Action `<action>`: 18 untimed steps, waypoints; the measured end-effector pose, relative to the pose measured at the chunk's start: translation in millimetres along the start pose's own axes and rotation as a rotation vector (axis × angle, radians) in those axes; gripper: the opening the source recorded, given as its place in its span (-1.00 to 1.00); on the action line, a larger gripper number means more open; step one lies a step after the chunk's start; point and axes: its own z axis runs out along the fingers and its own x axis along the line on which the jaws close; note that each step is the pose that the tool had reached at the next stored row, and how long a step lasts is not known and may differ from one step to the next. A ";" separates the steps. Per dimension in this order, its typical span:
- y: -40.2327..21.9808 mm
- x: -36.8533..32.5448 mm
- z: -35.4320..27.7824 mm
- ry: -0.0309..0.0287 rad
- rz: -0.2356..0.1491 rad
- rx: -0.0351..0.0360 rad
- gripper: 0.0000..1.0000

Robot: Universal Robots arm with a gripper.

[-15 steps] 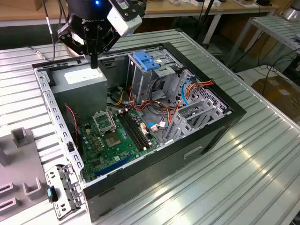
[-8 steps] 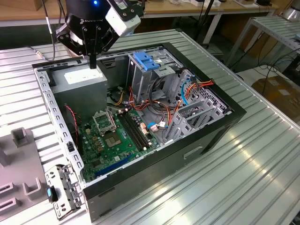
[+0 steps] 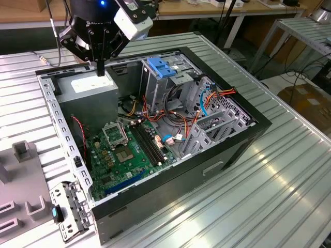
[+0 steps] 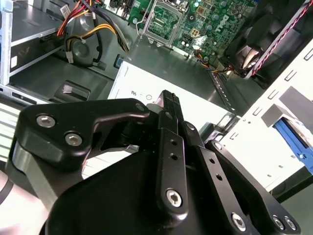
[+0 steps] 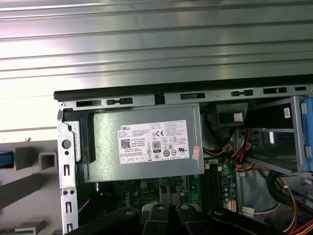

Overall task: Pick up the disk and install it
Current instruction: 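Reach for the disk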

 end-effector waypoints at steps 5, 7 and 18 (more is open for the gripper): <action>-0.1 1.8 0.1 0.0007 0.000 0.0000 -0.79; -0.2 2.5 0.1 0.0009 0.000 0.0001 -0.79; -0.4 4.9 0.2 0.0017 0.000 0.0002 -0.79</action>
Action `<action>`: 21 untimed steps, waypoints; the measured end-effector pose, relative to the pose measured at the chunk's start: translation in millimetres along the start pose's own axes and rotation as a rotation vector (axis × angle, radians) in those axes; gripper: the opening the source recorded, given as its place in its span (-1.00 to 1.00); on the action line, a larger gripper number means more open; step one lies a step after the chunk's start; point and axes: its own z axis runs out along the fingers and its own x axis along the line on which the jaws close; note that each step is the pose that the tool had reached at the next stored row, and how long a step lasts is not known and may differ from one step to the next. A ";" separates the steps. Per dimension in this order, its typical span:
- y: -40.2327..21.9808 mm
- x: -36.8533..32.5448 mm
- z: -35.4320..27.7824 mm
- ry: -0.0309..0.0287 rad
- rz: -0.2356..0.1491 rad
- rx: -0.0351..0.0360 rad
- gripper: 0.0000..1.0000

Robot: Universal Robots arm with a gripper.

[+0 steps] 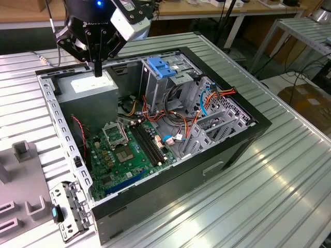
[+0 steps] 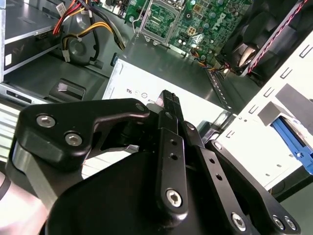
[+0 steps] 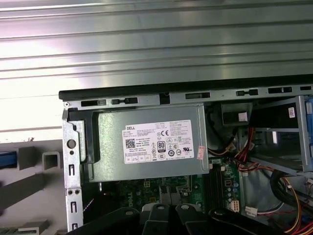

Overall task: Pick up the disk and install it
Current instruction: 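Reach for the disk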

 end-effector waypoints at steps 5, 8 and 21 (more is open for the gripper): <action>-0.1 1.0 0.1 0.0006 0.000 0.0000 -0.79; -0.1 1.6 0.2 0.0009 0.000 0.0001 -0.79; -0.6 7.5 0.2 0.0014 0.000 0.0001 -0.79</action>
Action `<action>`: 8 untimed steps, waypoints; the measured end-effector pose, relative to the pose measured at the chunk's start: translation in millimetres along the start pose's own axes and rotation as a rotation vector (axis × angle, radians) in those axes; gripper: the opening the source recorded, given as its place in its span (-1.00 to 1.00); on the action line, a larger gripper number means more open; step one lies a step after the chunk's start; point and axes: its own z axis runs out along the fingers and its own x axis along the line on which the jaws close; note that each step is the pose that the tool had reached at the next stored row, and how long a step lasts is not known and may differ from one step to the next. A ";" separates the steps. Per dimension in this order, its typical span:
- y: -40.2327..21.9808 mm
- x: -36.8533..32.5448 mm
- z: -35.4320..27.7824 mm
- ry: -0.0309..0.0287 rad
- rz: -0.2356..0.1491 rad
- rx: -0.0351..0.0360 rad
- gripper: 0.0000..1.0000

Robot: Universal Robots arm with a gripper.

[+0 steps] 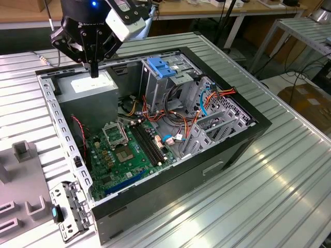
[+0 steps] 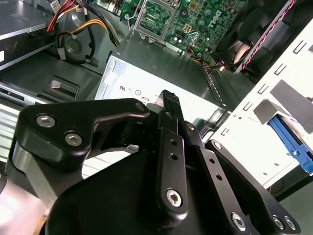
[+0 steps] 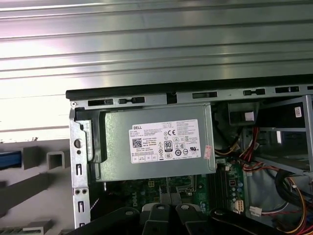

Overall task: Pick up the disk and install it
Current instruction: 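Reach for the disk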

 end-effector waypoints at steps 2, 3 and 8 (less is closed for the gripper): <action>0.0 0.6 0.0 0.0001 0.000 0.0000 -0.79; -0.1 0.9 0.0 0.0000 0.000 0.0000 -0.79; -0.2 3.1 0.0 0.0001 0.000 0.0000 -0.79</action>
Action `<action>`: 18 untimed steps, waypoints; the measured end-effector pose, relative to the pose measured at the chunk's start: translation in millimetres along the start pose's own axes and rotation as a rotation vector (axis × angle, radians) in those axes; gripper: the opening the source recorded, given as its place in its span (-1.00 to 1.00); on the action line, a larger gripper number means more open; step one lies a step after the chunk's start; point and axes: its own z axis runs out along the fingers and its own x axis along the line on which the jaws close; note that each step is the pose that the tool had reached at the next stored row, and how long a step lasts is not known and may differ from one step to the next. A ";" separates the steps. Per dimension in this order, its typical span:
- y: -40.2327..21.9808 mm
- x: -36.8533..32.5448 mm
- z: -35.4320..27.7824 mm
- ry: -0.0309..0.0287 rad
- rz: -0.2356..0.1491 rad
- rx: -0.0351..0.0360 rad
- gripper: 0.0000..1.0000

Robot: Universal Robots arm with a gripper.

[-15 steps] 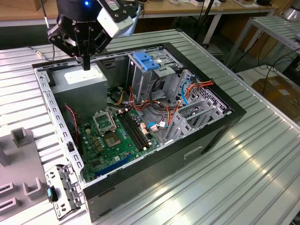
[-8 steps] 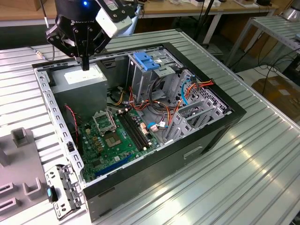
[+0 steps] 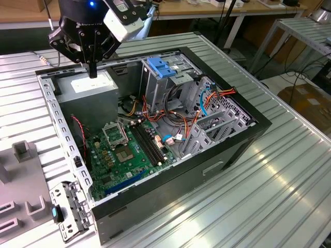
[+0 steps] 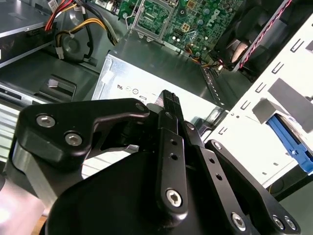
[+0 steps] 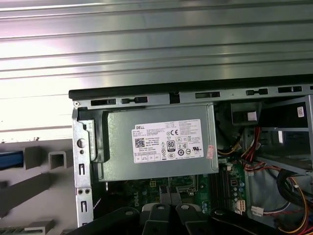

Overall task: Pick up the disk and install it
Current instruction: 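Reach for the disk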

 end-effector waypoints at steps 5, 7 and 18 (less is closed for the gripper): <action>-0.1 1.9 0.0 0.0000 0.000 0.0000 -0.79; -0.2 2.7 0.0 0.0000 0.000 0.0000 -0.79; -0.6 7.4 0.0 0.0000 0.000 0.0000 -0.79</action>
